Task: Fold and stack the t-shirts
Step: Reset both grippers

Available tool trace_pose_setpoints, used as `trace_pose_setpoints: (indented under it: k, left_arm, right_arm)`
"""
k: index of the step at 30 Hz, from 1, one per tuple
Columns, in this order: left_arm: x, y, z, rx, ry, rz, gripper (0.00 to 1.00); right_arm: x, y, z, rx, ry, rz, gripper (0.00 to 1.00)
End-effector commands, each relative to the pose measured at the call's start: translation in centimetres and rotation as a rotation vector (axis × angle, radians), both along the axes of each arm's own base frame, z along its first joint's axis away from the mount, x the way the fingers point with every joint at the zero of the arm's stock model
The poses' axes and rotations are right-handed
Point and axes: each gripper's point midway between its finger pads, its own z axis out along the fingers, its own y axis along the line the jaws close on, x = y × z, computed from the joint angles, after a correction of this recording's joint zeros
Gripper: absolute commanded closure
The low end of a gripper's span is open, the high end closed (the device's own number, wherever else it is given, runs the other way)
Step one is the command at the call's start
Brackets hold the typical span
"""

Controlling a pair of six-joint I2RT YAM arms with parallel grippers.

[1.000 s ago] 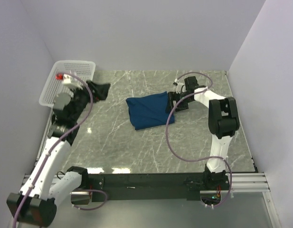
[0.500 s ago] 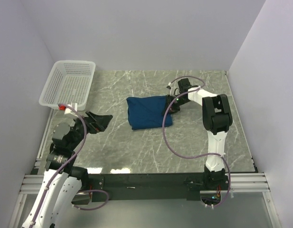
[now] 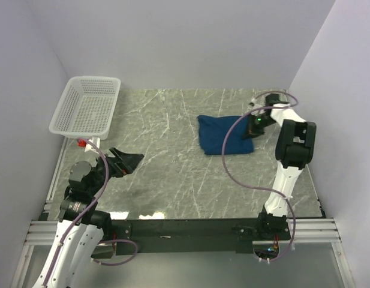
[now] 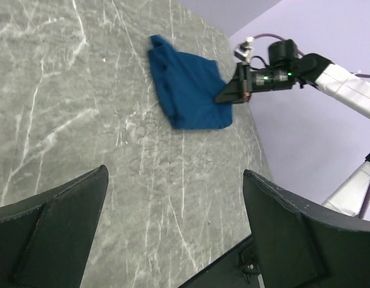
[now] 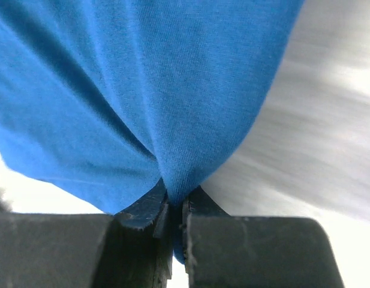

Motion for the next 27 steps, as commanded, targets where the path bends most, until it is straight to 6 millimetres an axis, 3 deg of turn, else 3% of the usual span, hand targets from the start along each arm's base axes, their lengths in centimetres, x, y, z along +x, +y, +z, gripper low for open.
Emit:
trace_pose_setpoints:
  k: [1, 6, 7, 8, 9, 11, 16, 17, 18, 19, 21, 22, 23, 24, 25, 26, 27]
  left_arm:
    - [-0.4, -0.4, 0.1, -0.027, -0.007, -0.028, 0.01]
    - [-0.4, -0.9, -0.9, -0.057, 0.013, -0.049, 0.01]
    - [-0.4, -1.0, -1.0, -0.062, 0.014, -0.055, 0.00]
    - [-0.4, -1.2, -0.9, -0.065, 0.009, -0.066, 0.01]
    - [-0.4, -1.2, -1.0, -0.066, 0.013, -0.067, 0.01]
    - [-0.3, -1.2, -1.1, -0.061, 0.018, -0.066, 0.01]
    - [0.1, -0.9, -0.4, -0.016, -0.002, -0.057, 0.01]
    - [0.2, -0.8, -0.2, -0.003, -0.005, -0.053, 0.01]
    - [0.4, -0.5, 0.3, 0.028, -0.017, -0.039, 0.01]
    - [0.8, -0.4, 0.3, 0.043, -0.002, -0.032, 0.01]
    - [1.3, 0.1, 1.0, 0.074, -0.008, -0.009, 0.00]
    - [1.7, 0.3, 0.4, 0.093, 0.033, 0.007, 0.01]
    - [2.0, 0.6, 0.1, 0.104, 0.053, 0.027, 0.01]
    - [2.3, 1.0, 0.6, 0.114, 0.058, 0.054, 0.01]
    - [2.9, 2.1, -0.4, 0.143, 0.108, 0.120, 0.01]
    - [3.2, 2.7, -0.5, 0.154, 0.122, 0.155, 0.01]
    - [3.5, 3.3, 0.1, 0.162, 0.121, 0.193, 0.00]
  right_arm:
    - [-0.3, -7.9, 2.5, -0.185, -0.056, -0.009, 1.00]
    - [-0.2, -17.5, 3.0, -0.421, -0.058, -0.029, 0.96]
    - [0.0, -18.8, 3.1, -0.471, -0.060, -0.034, 0.92]
    - [0.2, -20.1, 3.4, -0.531, -0.068, -0.037, 0.78]
    - [0.5, -22.0, 3.9, -0.628, -0.082, -0.051, 0.72]
    - [1.0, -23.5, 6.1, -0.729, -0.146, -0.053, 0.55]
    - [1.1, -25.2, 10.6, -0.926, -0.230, -0.084, 0.48]
    - [0.9, -25.2, 12.4, -0.957, -0.267, -0.097, 0.47]
    - [0.6, -25.1, 12.4, -0.972, -0.279, -0.101, 0.47]
    - [0.1, -25.0, 14.5, -0.999, -0.324, -0.112, 0.47]
    - [-1.2, -23.7, 14.8, -0.982, -0.347, -0.088, 0.47]
    - [-1.8, -22.7, 14.9, -0.955, -0.362, -0.054, 0.47]
    - [-2.1, -20.0, 16.6, -0.855, -0.463, 0.007, 0.47]
    - [-4.3, -17.3, 15.1, -0.740, -0.441, 0.098, 0.45]
    - [-5.9, -15.5, 17.1, -0.705, -0.529, 0.167, 0.40]
    - [-6.7, -12.9, 17.3, -0.602, -0.596, 0.213, 0.36]
    - [-7.6, -12.1, 16.0, -0.561, -0.615, 0.154, 0.31]
